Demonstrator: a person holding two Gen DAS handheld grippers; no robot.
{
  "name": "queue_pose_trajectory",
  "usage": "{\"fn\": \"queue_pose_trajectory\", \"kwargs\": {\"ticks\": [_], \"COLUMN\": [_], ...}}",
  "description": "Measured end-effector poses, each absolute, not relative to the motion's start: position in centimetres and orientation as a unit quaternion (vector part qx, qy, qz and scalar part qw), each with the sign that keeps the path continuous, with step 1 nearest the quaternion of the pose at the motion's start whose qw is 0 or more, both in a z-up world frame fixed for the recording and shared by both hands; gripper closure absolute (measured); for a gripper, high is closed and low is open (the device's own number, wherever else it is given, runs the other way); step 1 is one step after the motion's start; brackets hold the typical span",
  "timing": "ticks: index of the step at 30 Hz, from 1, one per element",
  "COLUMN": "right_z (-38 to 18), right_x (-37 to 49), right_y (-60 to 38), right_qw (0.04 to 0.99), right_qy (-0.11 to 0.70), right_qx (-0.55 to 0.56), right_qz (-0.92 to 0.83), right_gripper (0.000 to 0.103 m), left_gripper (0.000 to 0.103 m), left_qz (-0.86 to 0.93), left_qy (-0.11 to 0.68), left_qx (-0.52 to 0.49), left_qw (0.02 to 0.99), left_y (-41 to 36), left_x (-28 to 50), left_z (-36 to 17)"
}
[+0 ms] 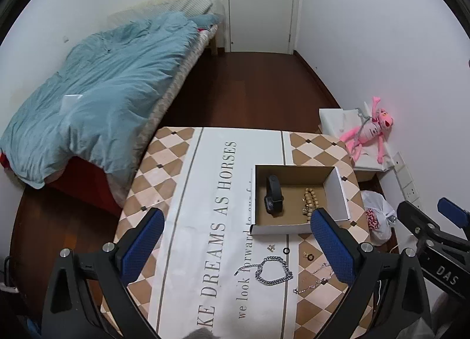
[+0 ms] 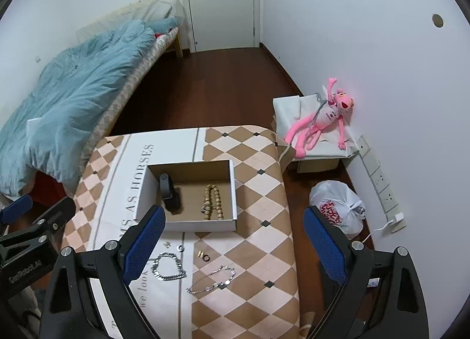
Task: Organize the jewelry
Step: 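Grasp the silver chain bracelet with the left tool while the right tool grasps the silver necklace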
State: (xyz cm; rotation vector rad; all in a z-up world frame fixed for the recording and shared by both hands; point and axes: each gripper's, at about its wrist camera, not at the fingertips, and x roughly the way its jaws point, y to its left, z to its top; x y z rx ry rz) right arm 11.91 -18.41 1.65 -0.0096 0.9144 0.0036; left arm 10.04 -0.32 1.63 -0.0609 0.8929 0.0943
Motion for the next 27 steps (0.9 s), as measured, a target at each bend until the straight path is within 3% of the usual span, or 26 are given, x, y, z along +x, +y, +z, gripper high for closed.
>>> {"fn": "queue_pose_trajectory", "kwargs": {"ticks": [7,19,23,24,26,27], "right_z": [-1.1,-17.8,-20.5,-20.6,-21.1,-21.2], "right_x": [10.1,8.8,9.8,10.0,10.2,10.1], "right_y": [-19.2,-21.4,-20.6,-19.8,-18.6,-18.1], "right_qw": [0.885,0.812,0.811,0.821,0.822,0.827], "right_qy": [0.465,0.575,0.577,0.566,0.566,0.559], "right_qx": [0.023,0.094,0.087,0.06,0.014,0.004], "right_qz": [0.004,-0.033,-0.043,-0.044,-0.054,-0.05], "right_gripper": [0.007,0.01,0.025,0.033,0.034,0.048], "left_gripper": [0.001,0.001,0.001,0.001,0.001,0.001], "left_qz": [0.049,0.057,0.061,0.061,0.064,0.065], "left_qy": [0.427,0.532,0.547,0.549,0.552,0.552], "left_qx": [-0.019,-0.013,-0.012,-0.011,-0.006,-0.006], "left_qw": [0.903,0.844,0.835,0.834,0.831,0.831], "left_y": [0.0,1.3,1.2,1.1,0.9,0.9], "left_x": [8.3,7.0,7.3,7.4,7.7,7.7], "left_z": [-0.4,-13.4,-15.4,-15.7,-16.2,-16.4]}}
